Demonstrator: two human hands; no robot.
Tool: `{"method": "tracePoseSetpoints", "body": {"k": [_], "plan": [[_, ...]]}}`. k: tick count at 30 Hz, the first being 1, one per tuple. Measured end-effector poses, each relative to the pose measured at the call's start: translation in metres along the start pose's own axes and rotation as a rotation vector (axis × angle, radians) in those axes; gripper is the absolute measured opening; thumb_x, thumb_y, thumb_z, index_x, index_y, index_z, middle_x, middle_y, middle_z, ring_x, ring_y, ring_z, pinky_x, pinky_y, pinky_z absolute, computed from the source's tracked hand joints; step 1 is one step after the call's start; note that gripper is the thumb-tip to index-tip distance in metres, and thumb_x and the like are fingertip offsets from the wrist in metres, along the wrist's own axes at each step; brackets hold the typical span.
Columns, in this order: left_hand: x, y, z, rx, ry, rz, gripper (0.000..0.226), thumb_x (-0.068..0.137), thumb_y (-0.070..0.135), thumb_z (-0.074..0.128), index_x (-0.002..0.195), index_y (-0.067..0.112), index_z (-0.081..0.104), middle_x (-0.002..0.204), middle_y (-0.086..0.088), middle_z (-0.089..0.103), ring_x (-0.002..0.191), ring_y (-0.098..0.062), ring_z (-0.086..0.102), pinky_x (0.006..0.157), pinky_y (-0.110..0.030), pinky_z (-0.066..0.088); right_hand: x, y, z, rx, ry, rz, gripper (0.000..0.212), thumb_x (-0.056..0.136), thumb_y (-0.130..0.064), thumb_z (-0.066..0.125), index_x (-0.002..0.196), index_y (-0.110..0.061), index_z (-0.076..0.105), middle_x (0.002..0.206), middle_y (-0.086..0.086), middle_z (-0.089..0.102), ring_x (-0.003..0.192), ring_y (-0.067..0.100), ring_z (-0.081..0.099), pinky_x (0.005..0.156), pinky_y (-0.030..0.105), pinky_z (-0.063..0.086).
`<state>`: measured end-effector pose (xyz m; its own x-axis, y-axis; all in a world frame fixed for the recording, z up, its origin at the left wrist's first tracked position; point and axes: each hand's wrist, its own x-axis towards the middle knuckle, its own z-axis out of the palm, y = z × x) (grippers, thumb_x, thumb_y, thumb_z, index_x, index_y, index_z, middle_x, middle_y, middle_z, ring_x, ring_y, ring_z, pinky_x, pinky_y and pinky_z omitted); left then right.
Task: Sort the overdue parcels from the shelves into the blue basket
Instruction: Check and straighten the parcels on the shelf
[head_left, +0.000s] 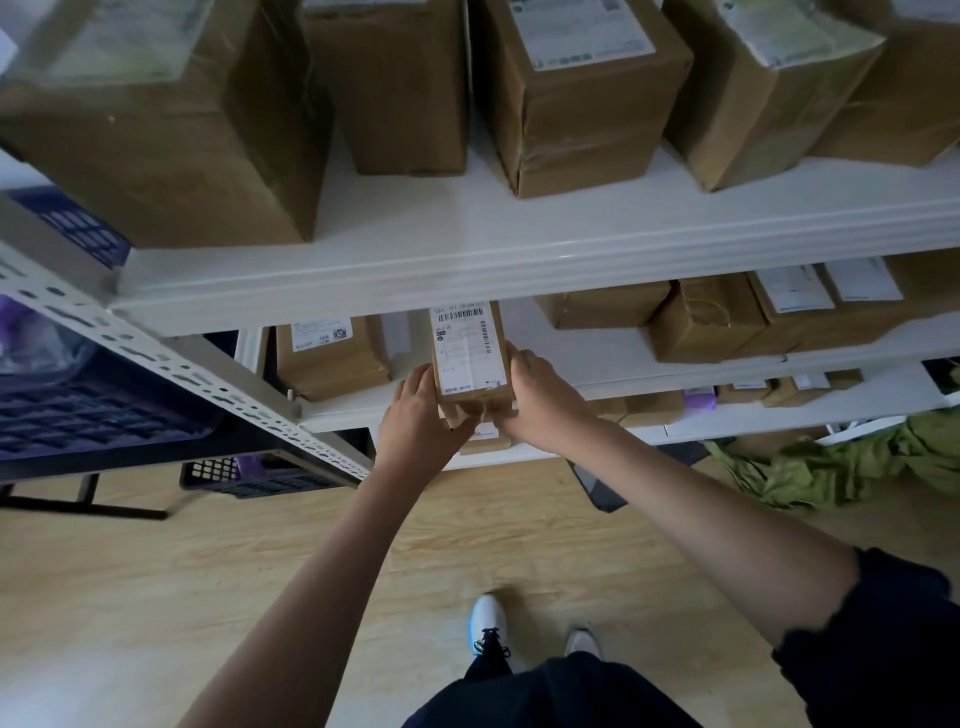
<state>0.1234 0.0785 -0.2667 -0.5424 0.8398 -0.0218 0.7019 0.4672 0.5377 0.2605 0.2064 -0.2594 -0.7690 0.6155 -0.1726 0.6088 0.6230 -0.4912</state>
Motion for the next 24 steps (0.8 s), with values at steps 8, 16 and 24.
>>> {"method": "tracePoseSetpoints", "body": {"k": [8, 16, 24], "plan": [[0.034, -0.009, -0.018, 0.017, -0.038, -0.026, 0.070, 0.077, 0.038, 0.083, 0.136, 0.011, 0.054, 0.130, -0.008, 0.057, 0.122, -0.032, 0.052, 0.100, -0.041, 0.045, 0.033, -0.014, -0.006, 0.026, 0.032, -0.002, 0.092, 0.083, -0.039, 0.077, 0.154, -0.009, 0.028, 0.132, 0.015, 0.051, 0.122, 0.030, 0.051, 0.097, 0.046, 0.053], [0.029, -0.018, -0.034, 0.027, -0.018, -0.101, 0.051, 0.081, 0.037, 0.080, 0.118, 0.008, 0.060, 0.117, -0.007, 0.062, 0.108, -0.024, 0.058, 0.087, -0.032, 0.048, 0.035, -0.032, -0.001, 0.036, -0.017, -0.025, 0.082, 0.085, -0.034, 0.075, 0.150, -0.008, 0.032, 0.127, 0.013, 0.051, 0.119, 0.031, 0.052, 0.093, 0.047, 0.053], [-0.028, -0.018, -0.023, -0.018, -0.060, -0.304, 0.054, 0.094, 0.032, 0.070, 0.135, 0.000, 0.057, 0.132, -0.015, 0.063, 0.119, -0.030, 0.060, 0.099, -0.040, 0.050, -0.016, 0.011, -0.009, -0.018, -0.032, -0.016, 0.092, 0.094, -0.037, 0.066, 0.161, -0.007, 0.010, 0.152, 0.015, 0.037, 0.137, 0.030, 0.041, 0.103, 0.040, 0.048]]}}
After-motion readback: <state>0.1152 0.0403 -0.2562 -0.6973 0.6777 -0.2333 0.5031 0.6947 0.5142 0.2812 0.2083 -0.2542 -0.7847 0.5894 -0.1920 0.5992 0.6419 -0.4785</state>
